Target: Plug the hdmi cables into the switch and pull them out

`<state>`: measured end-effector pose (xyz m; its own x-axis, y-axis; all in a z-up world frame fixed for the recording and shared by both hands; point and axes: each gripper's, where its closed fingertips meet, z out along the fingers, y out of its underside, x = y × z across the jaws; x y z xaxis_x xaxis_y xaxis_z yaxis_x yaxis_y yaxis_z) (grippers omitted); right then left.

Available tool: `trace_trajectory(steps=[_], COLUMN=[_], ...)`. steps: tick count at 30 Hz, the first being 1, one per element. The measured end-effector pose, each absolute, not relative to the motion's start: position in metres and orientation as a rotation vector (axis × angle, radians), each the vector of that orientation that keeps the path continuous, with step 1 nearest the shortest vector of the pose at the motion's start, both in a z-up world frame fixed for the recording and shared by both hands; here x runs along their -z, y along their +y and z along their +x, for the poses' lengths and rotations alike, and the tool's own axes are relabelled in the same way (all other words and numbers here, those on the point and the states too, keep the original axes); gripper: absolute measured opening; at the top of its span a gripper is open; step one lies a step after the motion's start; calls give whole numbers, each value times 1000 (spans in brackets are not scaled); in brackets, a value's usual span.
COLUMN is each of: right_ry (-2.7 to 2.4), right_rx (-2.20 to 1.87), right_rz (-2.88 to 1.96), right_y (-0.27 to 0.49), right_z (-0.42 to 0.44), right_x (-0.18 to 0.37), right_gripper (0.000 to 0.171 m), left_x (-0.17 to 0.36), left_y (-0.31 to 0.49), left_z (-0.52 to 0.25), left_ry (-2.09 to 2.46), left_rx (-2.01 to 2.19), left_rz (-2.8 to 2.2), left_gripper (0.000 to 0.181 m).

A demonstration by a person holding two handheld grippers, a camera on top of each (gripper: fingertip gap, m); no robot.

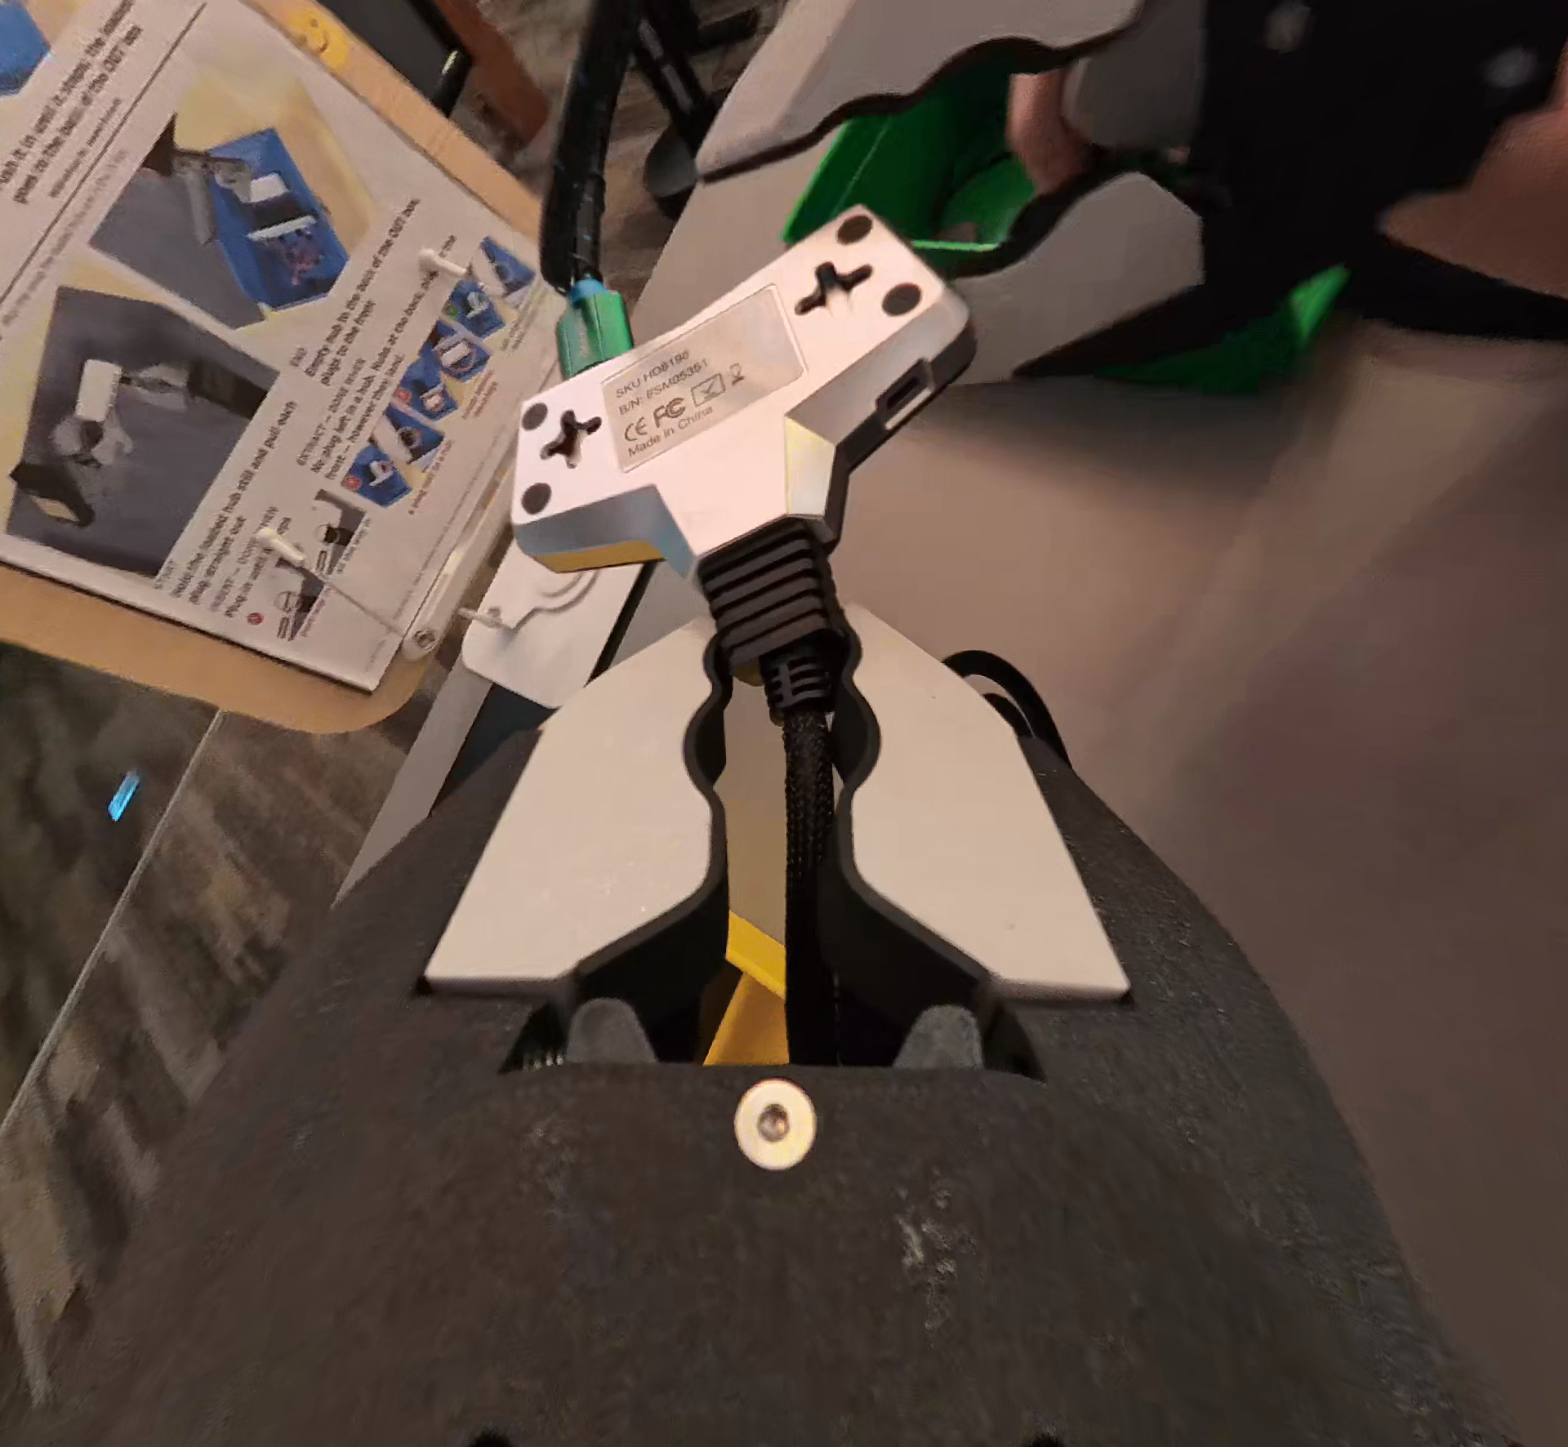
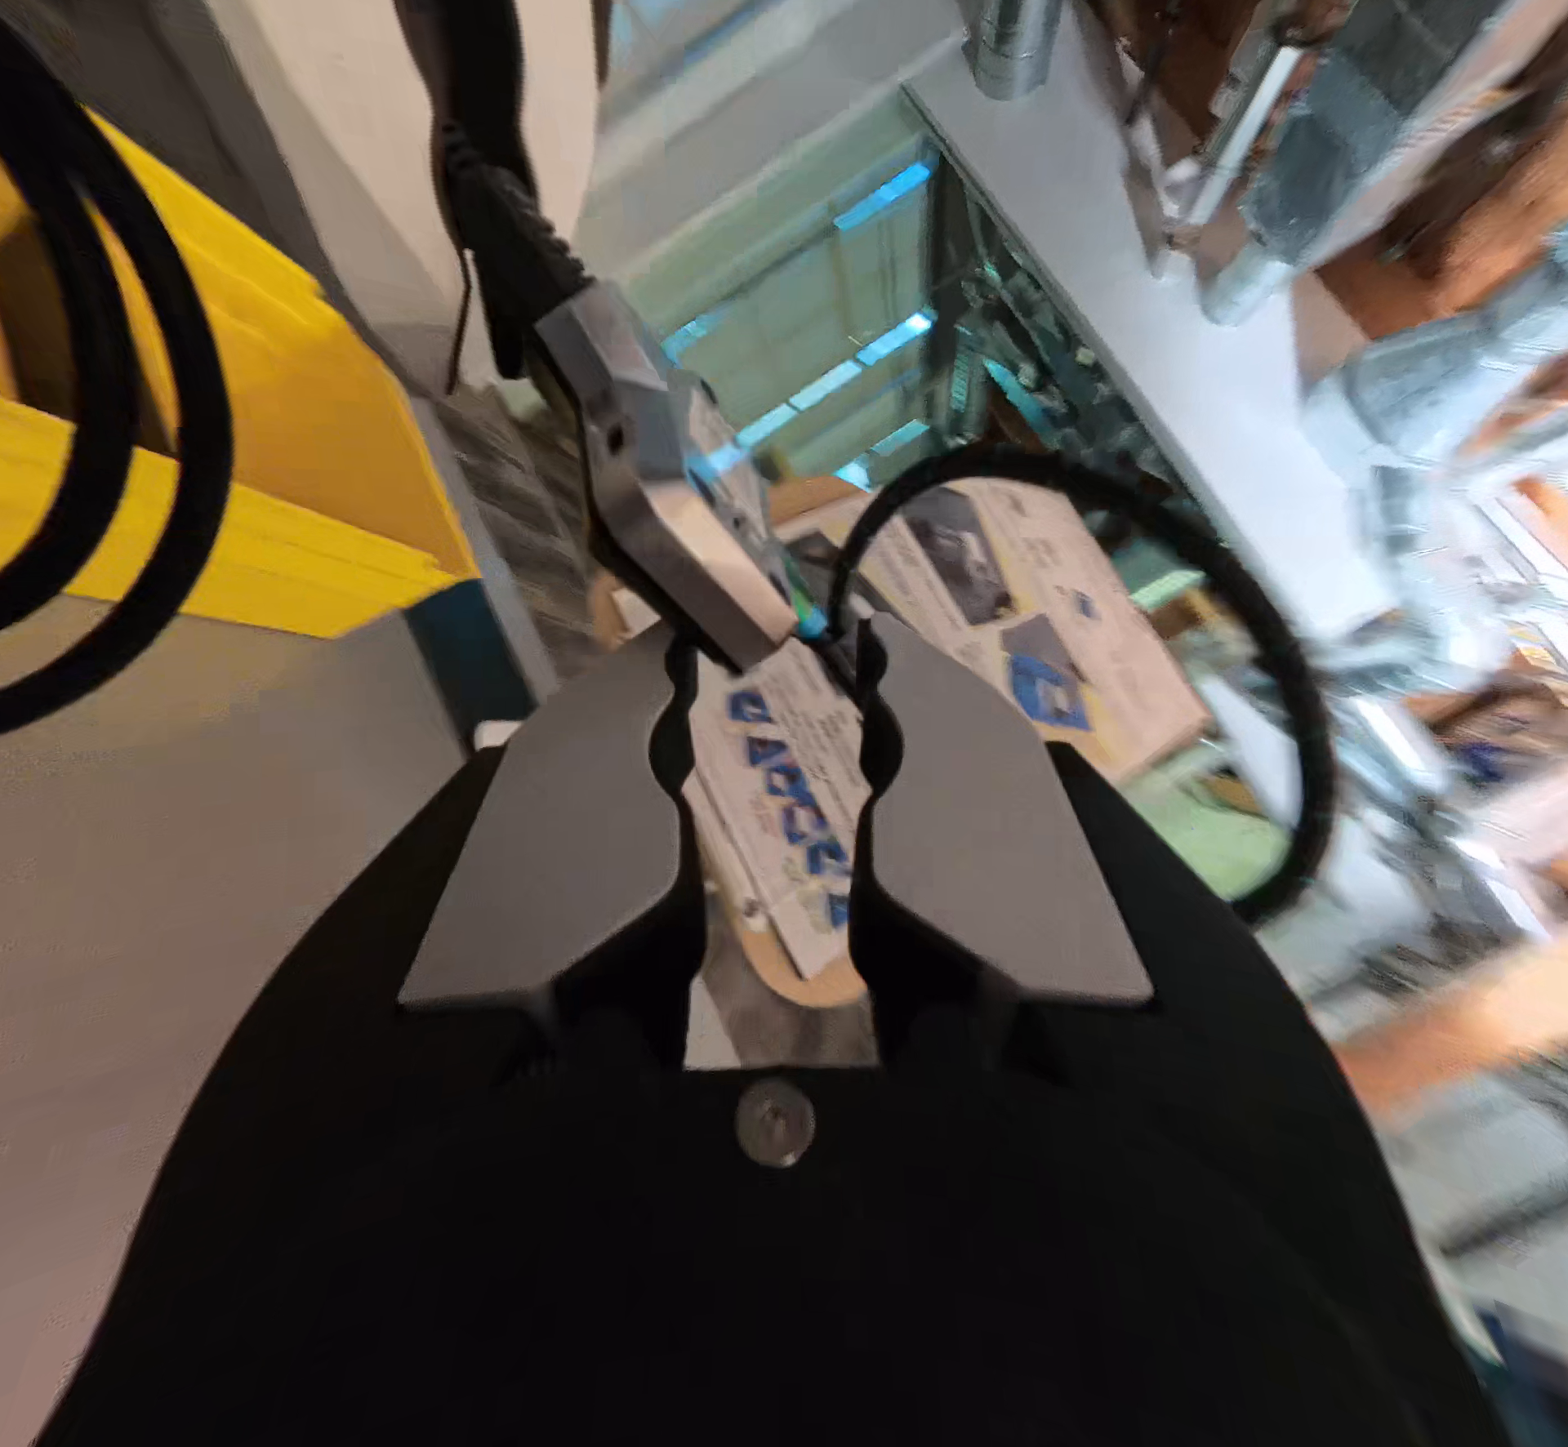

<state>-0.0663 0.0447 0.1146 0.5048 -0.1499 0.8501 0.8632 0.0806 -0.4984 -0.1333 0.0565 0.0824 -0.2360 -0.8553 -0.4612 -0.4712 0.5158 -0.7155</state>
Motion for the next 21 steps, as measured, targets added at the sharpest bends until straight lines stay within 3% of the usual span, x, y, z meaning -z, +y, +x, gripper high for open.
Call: trace_trajectory(steps=[5, 10, 13, 21], right_ry=[-1065, -914, -851, -978], right_rx=[565, 304, 98, 82], right_rz=[-1143, -1247, -1128, -951], right_y=[31, 41, 23, -14], right_z=[-95, -78, -87, -128], right_x=[-77, -74, -98, -121], right_gripper=[7, 31, 55, 63], left_x=[-93, -102, -105, -88], left_y=[46, 19, 5, -33], left_z=[-148, -165, -173, -190], left_ry=[1888, 1952, 1978, 2127], left_rx=[718, 963, 1092, 1400], left_rz=[-1018, -821, -722, -518], left_gripper=[20, 21, 21, 20])
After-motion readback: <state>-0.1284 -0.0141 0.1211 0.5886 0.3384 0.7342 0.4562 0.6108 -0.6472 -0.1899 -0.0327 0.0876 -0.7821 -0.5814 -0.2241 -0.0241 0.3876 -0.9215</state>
